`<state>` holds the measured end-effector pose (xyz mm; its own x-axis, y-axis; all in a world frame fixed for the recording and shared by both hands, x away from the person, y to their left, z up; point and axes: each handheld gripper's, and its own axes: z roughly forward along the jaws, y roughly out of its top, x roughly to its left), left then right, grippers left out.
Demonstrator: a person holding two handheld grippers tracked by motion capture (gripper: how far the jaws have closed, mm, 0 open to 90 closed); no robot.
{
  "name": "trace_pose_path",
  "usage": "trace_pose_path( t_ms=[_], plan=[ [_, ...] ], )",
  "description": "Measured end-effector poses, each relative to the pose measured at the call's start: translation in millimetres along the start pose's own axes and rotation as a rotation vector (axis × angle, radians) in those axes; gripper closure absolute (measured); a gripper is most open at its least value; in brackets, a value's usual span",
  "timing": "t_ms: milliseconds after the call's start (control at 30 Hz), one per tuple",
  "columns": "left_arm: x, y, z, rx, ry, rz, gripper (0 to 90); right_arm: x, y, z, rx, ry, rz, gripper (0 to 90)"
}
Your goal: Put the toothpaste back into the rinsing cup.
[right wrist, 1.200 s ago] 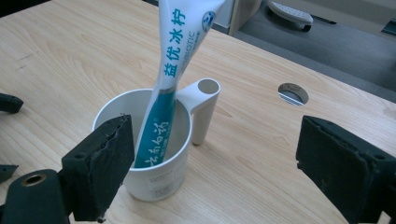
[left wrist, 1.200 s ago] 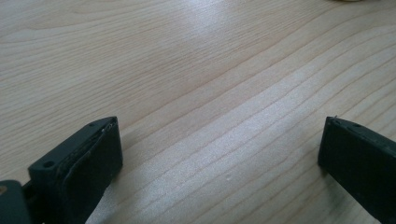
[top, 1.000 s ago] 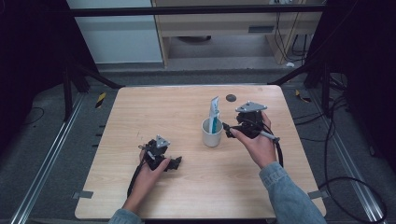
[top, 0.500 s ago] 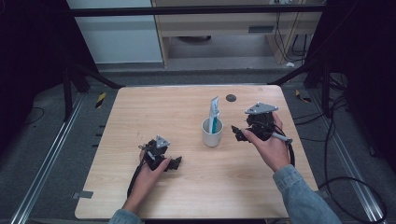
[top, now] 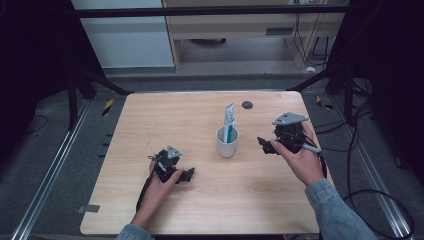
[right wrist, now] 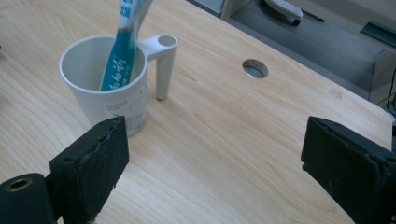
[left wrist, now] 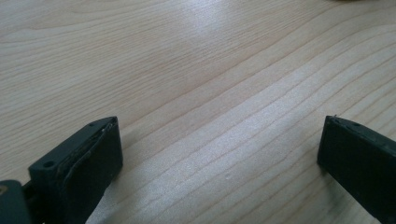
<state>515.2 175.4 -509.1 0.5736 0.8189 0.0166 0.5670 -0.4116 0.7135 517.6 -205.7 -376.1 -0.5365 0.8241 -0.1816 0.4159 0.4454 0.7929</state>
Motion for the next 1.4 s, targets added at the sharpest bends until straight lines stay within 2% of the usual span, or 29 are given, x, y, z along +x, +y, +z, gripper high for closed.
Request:
trace_pose_path(
  t_ms=[300, 467, 567, 900, 1067, 1267, 1400],
  plan=[
    [0.0, 0.0, 0.0, 0.001, 0.0, 0.0, 0.0, -15.3, -30.8, 4.9, 0.043, -0.025, -0.004, 8.6],
    [0.0, 0.0, 0.0, 0.001, 0.0, 0.0, 0.0, -24.0, -51.9, 12.1, 0.064, -0.016, 0.051, 8.6],
    [0.0, 0.0, 0.0, 0.0, 0.0, 0.0, 0.0, -27.9, -63.4, 18.0, 0.082, -0.024, 0.05, 8.4],
    [0.0, 0.0, 0.0, 0.0, 0.001, 0.0, 0.0, -38.4, -100.0, 38.6, 0.137, -0.015, 0.148, 8.2],
    [-0.1, -0.1, 0.0, 0.0, 0.001, 0.0, 0.0, -40.2, -107.7, 47.1, 0.163, -0.012, 0.17, 8.1],
    [-0.1, 0.0, 0.0, 0.0, 0.001, 0.0, 0.0, -40.1, -108.9, 54.8, 0.162, -0.014, 0.171, 8.1],
    [0.0, -0.1, 0.0, 0.0, 0.001, 0.0, 0.0, -41.8, -111.1, 59.6, 0.164, -0.017, 0.19, 8.1]
  ],
)
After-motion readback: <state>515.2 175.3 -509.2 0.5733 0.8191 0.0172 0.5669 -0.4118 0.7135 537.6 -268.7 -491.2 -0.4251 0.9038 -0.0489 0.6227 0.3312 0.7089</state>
